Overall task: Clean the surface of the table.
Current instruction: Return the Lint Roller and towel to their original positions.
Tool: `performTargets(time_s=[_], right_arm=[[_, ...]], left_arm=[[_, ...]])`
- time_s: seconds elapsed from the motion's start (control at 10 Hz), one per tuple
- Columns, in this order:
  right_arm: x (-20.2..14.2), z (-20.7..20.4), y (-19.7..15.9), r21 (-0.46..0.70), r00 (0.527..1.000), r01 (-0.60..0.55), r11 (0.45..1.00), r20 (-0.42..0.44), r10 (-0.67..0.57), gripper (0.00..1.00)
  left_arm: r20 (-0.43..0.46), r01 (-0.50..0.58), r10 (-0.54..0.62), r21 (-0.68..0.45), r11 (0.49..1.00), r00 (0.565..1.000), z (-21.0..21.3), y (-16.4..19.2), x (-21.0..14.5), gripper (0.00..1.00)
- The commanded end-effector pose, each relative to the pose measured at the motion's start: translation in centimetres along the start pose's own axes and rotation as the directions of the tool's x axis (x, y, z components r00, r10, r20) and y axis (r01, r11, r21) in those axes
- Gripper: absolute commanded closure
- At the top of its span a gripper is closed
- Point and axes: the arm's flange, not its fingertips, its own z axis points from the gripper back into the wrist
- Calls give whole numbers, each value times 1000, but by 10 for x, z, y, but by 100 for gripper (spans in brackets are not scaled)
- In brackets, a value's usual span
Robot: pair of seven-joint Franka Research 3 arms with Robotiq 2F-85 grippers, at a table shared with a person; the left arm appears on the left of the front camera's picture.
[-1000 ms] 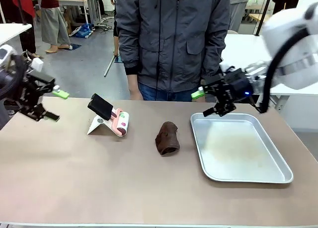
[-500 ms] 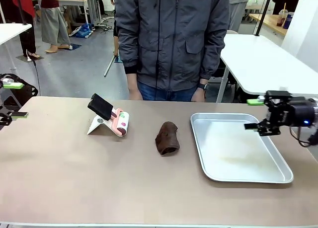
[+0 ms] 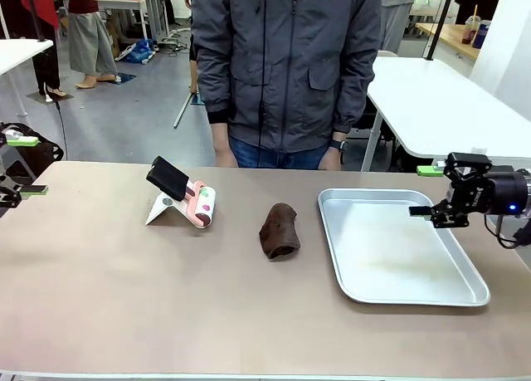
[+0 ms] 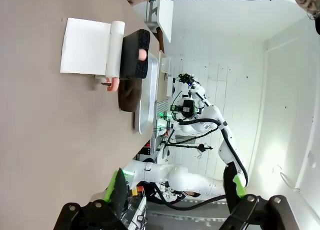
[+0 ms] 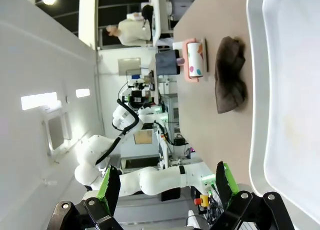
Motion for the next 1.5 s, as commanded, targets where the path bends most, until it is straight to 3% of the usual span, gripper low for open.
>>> performTargets(time_s=[0.0,1.4], right_arm=[[-2,2,6,-20,1000,1,1000,-11,-1,0],[-2,2,6,-20,1000,1,1000,-11,-1,0]], left_arm=[[-2,7,-7,2,1000,1000,-1,-2,-8,0],[-2,7,-7,2,1000,1000,-1,-2,-8,0]])
